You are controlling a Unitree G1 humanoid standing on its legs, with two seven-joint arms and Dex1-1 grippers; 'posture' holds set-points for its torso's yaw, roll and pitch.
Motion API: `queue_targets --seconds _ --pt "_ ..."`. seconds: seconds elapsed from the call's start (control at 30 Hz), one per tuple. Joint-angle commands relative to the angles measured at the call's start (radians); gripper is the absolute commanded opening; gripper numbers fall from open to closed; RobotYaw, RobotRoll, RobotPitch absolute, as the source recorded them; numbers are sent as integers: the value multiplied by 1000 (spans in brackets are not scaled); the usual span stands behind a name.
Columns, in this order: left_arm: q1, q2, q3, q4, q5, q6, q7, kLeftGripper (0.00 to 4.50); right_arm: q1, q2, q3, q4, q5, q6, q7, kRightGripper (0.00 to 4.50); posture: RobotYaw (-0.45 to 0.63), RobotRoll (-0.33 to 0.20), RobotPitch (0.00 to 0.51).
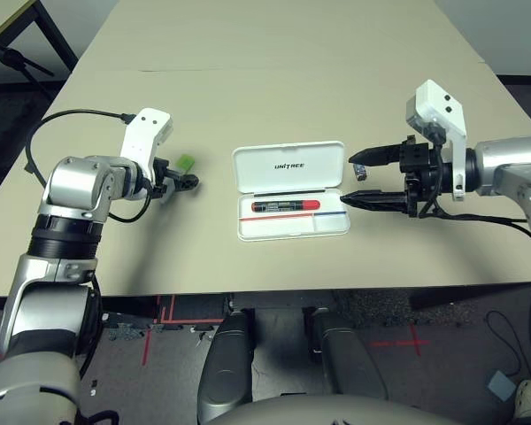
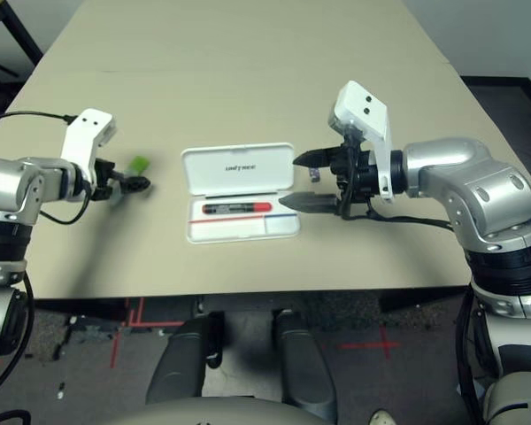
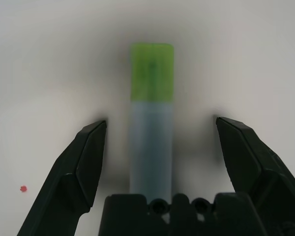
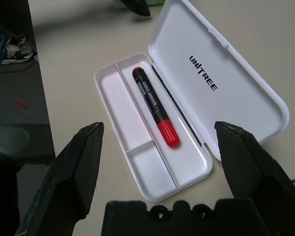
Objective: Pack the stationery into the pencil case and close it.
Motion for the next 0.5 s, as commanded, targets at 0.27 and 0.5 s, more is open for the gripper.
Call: queue_targets --seconds 0.27,0.5 --pt "-15 -3 -27 74 58 -17 -50 3886 26 -14 -6 -40 23 6 -21 4500 -18 0 207" --pt "15 25 -37 -7 52 28 -80 1176 12 -9 6 -20 14 -6 -20 4500 1 0 206"
